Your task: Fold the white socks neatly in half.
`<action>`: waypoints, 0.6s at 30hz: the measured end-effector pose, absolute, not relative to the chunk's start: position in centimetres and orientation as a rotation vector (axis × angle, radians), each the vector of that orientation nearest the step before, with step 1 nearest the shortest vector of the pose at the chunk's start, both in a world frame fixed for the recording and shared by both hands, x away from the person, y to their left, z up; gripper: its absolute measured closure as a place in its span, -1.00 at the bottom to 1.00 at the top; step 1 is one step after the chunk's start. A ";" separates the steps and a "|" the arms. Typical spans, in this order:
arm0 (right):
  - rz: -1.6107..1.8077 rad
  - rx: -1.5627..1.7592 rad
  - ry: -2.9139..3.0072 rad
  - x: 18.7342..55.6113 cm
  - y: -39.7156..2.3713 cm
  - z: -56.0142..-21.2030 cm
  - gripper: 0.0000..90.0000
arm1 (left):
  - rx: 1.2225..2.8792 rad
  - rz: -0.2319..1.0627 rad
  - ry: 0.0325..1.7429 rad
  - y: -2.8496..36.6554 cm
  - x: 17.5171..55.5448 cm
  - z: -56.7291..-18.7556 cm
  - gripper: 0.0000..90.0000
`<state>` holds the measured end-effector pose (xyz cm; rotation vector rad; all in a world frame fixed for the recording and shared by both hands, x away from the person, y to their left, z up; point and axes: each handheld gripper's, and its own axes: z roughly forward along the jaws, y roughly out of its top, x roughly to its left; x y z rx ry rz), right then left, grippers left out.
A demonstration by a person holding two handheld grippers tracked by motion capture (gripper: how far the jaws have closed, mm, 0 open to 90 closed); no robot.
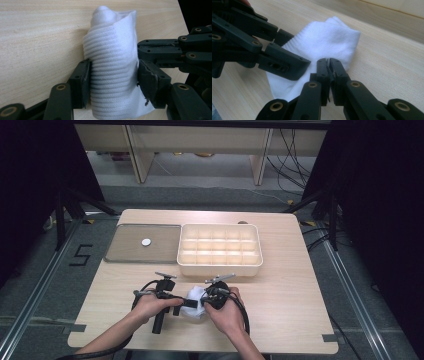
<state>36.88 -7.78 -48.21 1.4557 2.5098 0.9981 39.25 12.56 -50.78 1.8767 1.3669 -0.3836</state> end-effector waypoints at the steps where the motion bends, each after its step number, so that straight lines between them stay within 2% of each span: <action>1: 0.998 1.453 2.514 36.9 -7.8 -48.2 0.93 | 1.891 -0.386 1.359 12.6 39.3 -50.8 0.03; 2: 1.000 1.453 2.514 36.9 -7.8 -48.2 0.93 | 1.850 -0.381 1.385 12.3 39.3 -50.8 0.04; 6: 1.001 1.475 2.505 36.9 -7.8 -48.3 0.94 | 1.886 -0.344 1.344 12.4 39.4 -50.8 0.17; 11: 1.016 1.487 2.496 36.9 -7.8 -48.3 0.94 | 1.871 -0.313 1.320 12.1 39.2 -50.6 0.42; 14: 1.020 1.488 2.509 36.9 -8.1 -48.4 0.93 | 1.908 -0.286 1.249 12.4 39.3 -50.6 0.54; 18: 1.026 1.492 2.503 36.8 -8.1 -48.3 0.90 | 1.900 -0.272 1.222 12.3 38.9 -50.6 0.57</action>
